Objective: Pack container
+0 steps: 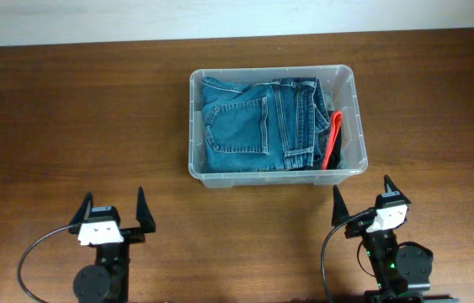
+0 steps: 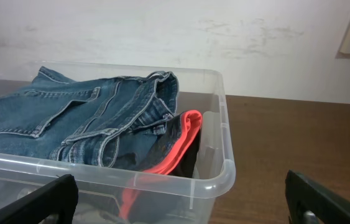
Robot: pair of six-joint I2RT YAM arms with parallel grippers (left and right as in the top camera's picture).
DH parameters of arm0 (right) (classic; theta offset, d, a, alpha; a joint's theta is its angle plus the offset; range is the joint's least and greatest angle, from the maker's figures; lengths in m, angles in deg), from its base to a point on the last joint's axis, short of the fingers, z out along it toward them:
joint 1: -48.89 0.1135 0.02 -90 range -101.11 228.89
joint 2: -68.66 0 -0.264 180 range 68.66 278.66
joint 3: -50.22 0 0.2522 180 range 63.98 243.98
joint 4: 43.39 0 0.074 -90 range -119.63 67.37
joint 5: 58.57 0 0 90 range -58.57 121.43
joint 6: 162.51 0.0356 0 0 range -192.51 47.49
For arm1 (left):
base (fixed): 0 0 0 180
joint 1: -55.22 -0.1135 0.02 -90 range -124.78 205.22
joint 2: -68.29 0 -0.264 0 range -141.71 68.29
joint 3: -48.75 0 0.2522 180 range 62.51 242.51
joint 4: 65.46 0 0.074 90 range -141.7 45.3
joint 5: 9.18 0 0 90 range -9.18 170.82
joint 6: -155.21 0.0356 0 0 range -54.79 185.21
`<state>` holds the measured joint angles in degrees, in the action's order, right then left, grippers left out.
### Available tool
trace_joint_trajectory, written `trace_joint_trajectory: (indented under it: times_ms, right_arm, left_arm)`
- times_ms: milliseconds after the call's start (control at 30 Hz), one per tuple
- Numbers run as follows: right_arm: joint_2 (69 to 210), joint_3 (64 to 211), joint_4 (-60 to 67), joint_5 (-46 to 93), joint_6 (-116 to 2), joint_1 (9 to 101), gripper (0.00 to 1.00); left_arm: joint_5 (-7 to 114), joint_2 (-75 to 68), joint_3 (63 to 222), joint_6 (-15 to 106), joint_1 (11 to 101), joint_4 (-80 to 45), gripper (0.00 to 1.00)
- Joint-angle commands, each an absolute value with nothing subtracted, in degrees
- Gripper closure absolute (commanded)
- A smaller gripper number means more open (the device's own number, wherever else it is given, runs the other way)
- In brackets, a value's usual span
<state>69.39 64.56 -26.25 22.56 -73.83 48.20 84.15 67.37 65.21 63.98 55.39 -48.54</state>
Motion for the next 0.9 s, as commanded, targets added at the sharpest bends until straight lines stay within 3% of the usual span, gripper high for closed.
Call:
trace_joint_trajectory:
  times_ms: [0, 867]
  right_arm:
    - [68.91, 64.3, -25.95, 23.09, -73.7, 48.62, 0.02]
    - [68.91, 64.3, -25.95, 23.09, -73.7, 48.62, 0.01]
  left_arm:
    - [83.17, 68.0, 64.62, 68.91, 55.04, -45.85, 0.01]
    - [83.15, 68.0, 64.45, 70.03, 55.04, -44.27, 0.01]
